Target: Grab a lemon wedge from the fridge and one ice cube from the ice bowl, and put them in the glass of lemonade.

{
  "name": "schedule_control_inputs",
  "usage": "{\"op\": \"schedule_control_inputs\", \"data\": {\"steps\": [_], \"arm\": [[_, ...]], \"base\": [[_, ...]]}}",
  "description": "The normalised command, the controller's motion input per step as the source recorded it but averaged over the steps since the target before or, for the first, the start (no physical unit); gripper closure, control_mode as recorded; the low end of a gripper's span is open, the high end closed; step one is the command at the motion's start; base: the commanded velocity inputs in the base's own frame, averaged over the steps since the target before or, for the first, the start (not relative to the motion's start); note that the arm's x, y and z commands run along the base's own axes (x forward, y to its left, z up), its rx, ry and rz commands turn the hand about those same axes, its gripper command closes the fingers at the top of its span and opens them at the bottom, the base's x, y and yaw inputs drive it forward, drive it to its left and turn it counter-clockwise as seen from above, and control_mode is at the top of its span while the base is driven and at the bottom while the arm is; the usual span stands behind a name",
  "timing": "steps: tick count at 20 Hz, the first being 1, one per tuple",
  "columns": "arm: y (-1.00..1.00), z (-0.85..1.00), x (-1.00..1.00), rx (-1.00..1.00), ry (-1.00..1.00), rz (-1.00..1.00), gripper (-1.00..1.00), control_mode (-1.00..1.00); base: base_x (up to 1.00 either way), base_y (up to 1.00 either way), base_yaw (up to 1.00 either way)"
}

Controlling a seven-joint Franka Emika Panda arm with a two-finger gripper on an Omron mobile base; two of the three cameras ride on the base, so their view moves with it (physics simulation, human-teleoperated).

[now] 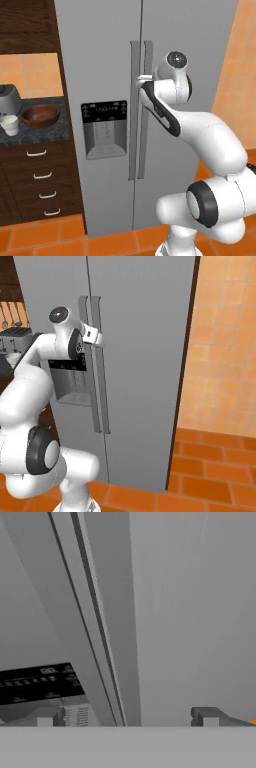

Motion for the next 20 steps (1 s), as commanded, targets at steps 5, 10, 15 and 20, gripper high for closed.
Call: {"op": "schedule_control_inputs", "data": {"steps": [5,10,15,20], "arm": [[-0.27,-0.16,0.35,0.00,0.08,0.16,-1.00,-1.00],[-0.05,-0.15,0.41,0.00,0.01,0.15,-1.00,-1.00],[0.00,-0.10,0.39,0.00,0.00,0.06,-1.00,-1.00],[0.00,-0.05,0.36,0.00,0.00,0.01,-1.00,-1.00]], "base": [[0.00,0.00,0.00],[0.00,0.00,0.00],[0.00,0.00,0.00],[0.00,0.00,0.00]]}}
